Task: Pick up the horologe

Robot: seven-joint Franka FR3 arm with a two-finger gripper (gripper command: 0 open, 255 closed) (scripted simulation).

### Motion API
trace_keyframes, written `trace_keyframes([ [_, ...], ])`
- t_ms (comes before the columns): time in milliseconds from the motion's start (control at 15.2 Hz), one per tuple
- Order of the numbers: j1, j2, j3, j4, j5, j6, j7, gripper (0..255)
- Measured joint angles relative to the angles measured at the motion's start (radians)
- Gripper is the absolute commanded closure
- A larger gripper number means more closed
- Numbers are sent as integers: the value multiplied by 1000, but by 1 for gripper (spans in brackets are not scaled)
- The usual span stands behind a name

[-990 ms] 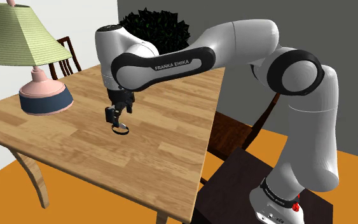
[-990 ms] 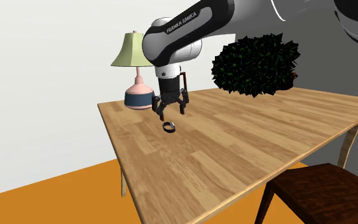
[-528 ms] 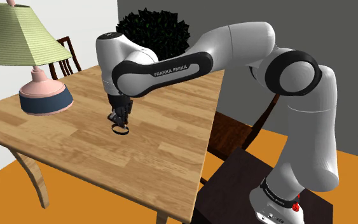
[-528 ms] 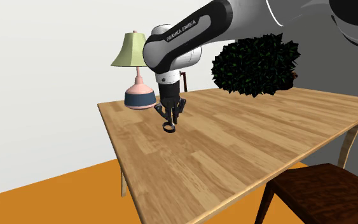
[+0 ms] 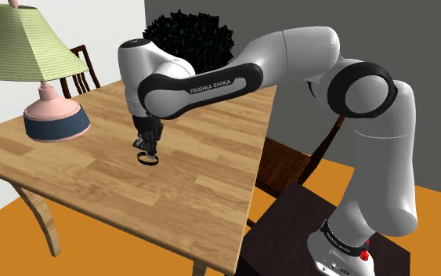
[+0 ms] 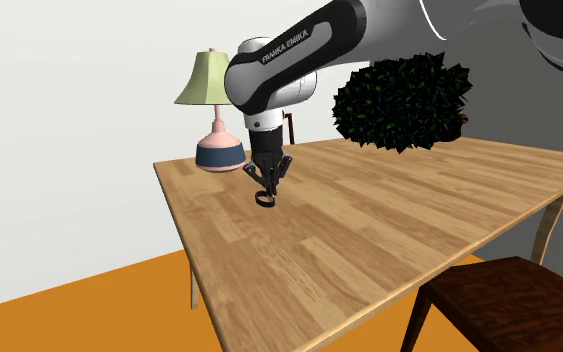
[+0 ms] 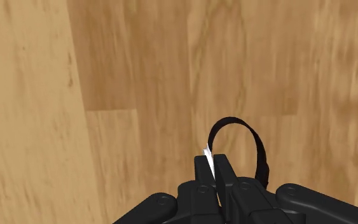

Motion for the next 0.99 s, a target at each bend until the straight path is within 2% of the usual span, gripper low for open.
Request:
trace_keyframes([
  [990, 13, -13, 7, 171, 13, -181, -27, 255],
])
